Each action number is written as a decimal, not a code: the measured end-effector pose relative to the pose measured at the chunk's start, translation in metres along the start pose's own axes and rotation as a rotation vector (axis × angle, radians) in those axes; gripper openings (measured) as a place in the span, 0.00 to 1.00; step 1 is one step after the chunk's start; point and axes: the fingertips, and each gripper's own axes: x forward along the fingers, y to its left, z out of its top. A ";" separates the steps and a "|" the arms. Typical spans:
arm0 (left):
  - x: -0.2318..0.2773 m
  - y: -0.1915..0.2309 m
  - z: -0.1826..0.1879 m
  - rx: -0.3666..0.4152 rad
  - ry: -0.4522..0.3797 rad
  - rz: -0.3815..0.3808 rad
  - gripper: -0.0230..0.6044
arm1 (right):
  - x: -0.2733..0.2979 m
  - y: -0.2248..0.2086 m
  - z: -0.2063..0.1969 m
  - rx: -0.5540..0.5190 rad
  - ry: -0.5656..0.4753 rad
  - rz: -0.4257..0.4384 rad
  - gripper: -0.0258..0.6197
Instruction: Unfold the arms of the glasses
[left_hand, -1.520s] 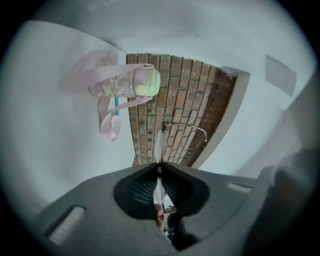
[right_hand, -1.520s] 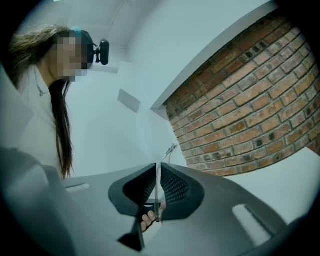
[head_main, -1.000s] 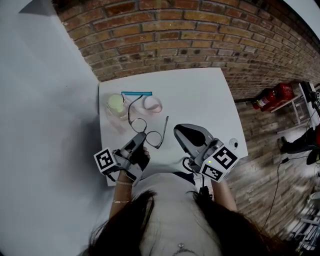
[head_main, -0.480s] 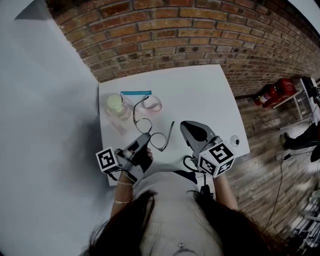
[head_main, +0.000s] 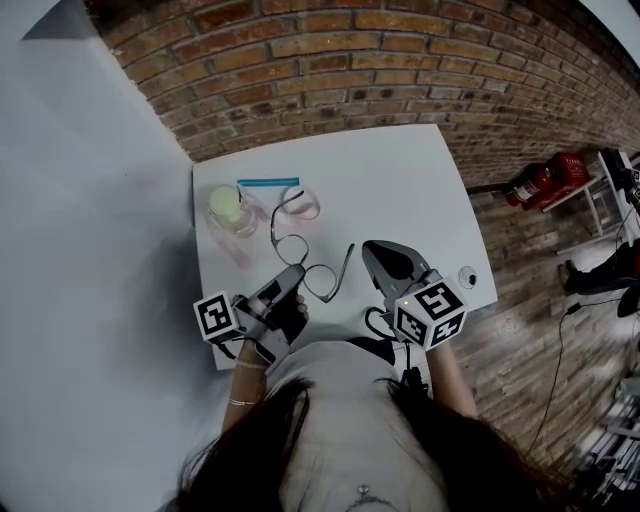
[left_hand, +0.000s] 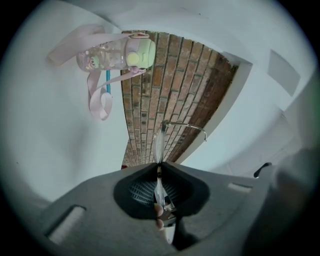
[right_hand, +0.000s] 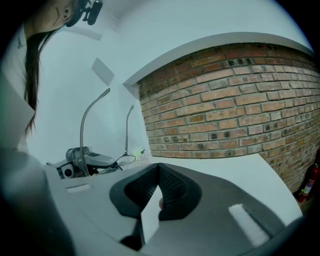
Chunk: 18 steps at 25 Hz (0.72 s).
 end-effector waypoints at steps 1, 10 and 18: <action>0.001 0.000 -0.001 0.000 0.001 -0.001 0.07 | 0.000 0.000 0.000 0.000 0.003 0.000 0.05; 0.000 0.000 0.005 -0.004 -0.021 -0.012 0.07 | 0.008 0.001 0.001 -0.023 0.022 0.027 0.05; -0.002 0.002 0.008 -0.016 -0.041 -0.007 0.07 | 0.011 0.004 0.002 -0.035 0.037 0.033 0.05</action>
